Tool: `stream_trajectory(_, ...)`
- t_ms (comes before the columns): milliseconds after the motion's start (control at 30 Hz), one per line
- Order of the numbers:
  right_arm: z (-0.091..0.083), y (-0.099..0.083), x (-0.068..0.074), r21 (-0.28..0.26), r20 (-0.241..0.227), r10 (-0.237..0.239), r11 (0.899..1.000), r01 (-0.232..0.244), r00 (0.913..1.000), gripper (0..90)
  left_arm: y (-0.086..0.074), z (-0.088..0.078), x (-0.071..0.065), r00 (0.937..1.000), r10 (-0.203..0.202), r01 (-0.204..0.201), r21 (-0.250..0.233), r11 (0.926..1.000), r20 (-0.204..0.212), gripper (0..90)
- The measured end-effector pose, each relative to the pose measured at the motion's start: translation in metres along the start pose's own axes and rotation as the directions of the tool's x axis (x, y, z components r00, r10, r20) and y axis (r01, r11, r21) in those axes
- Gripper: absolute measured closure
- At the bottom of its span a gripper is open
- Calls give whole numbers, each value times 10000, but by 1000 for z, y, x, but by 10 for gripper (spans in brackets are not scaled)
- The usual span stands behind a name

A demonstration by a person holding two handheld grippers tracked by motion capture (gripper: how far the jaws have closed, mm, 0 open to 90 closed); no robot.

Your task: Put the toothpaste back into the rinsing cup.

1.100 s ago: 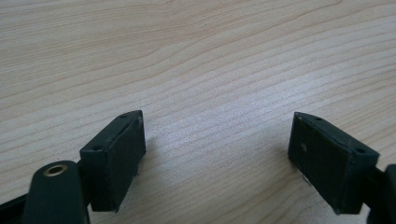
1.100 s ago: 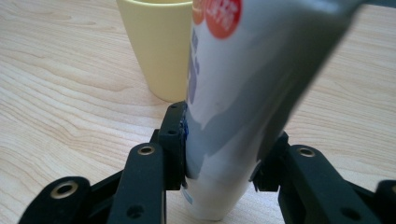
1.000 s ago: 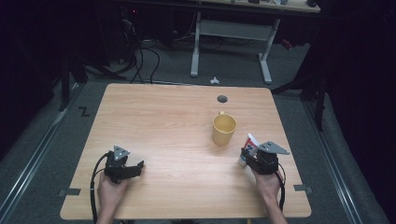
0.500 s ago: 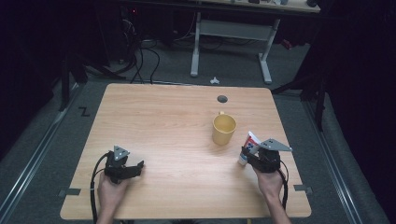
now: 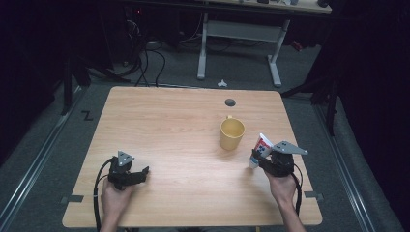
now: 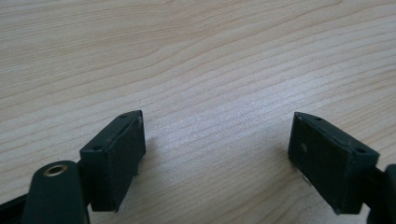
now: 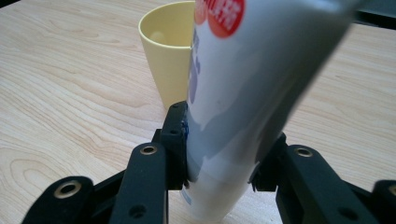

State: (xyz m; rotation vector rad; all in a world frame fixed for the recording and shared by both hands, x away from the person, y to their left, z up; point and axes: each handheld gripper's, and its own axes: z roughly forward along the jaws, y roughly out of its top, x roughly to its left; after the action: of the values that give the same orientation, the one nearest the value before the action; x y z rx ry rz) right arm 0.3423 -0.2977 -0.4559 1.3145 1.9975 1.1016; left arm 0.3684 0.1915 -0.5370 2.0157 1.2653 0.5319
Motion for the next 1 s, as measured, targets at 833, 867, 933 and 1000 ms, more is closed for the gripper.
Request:
stream_trajectory(833,-13,25,-7,-335,-568,0,9994,-19,9984,651,0,0,0,10000,2,-2,10,10000,10,195)
stream_trajectory(867,-13,25,-7,-335,-568,0,9994,-19,9984,651,0,0,0,10000,2,-2,10,10000,10,195)
stream_trajectory(933,-14,28,-8,-372,-582,-34,9993,12,9983,651,0,0,0,10000,1,-1,-3,10000,2,195)
stream_trajectory(1000,-15,30,-9,-413,-618,-21,9991,-5,9981,651,0,0,0,10000,-1,1,-3,10000,1,195)
